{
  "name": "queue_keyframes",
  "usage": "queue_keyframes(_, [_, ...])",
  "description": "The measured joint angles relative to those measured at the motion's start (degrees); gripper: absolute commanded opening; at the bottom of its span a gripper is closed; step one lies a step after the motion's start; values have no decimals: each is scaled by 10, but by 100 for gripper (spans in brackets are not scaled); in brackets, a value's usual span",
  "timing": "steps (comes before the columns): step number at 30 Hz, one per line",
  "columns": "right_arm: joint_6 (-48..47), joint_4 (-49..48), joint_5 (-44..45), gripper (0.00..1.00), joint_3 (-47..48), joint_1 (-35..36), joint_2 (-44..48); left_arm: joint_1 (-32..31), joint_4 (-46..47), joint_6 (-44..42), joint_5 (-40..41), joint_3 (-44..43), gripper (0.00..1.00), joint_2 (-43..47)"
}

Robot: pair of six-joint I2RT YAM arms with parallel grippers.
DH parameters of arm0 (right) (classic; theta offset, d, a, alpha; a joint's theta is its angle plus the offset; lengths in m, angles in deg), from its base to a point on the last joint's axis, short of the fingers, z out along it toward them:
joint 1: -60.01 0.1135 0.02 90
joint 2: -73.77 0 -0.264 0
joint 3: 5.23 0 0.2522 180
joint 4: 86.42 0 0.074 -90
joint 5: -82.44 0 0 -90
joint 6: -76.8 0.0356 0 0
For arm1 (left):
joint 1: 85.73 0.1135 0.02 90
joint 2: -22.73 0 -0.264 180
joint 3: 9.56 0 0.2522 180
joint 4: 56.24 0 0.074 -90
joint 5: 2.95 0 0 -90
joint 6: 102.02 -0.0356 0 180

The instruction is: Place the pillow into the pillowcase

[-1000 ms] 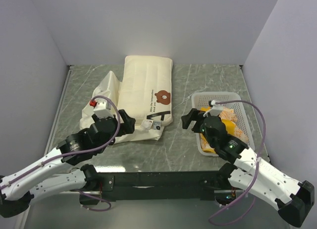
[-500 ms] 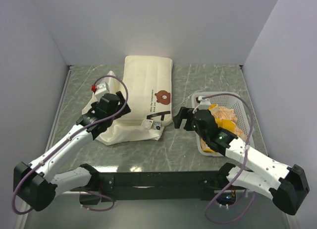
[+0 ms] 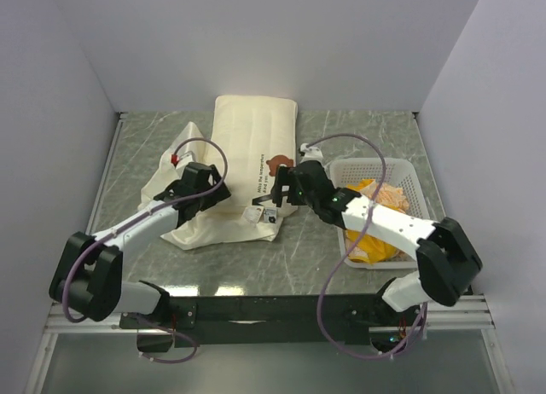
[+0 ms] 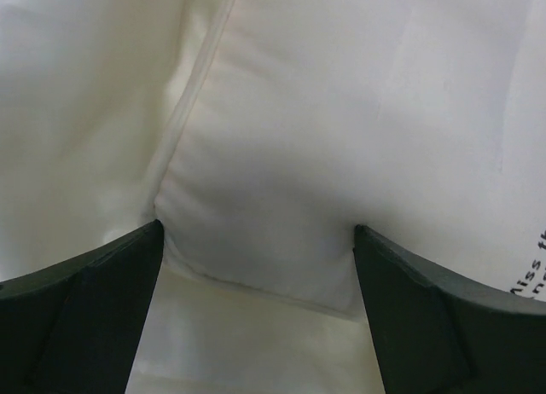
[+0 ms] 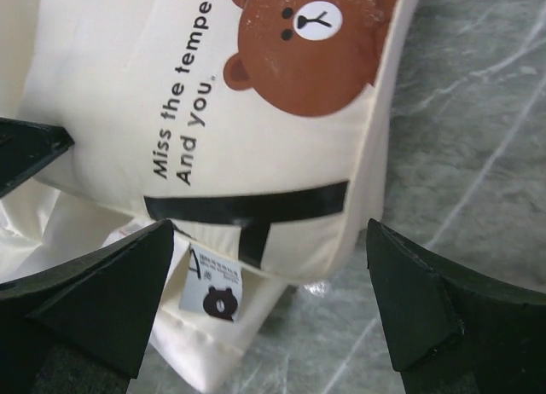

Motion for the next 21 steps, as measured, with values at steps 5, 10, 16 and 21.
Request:
queue_keyframes(5, [0,-4,-10,99,29,0,-54,12,56,-11,-49,0,1,-57])
queue_keyframes(10, [7,-7,-11,99,15,0,-53,6,95,-36,-124,-1,1,-47])
queue_keyframes(16, [16,27,24,100,-1,-3,-30,-100,99,-54,-156,-9,4,12])
queue_keyframes(21, [25,74,63,100,-30,-10,65,-187,105,-53,-181,-24,59,20])
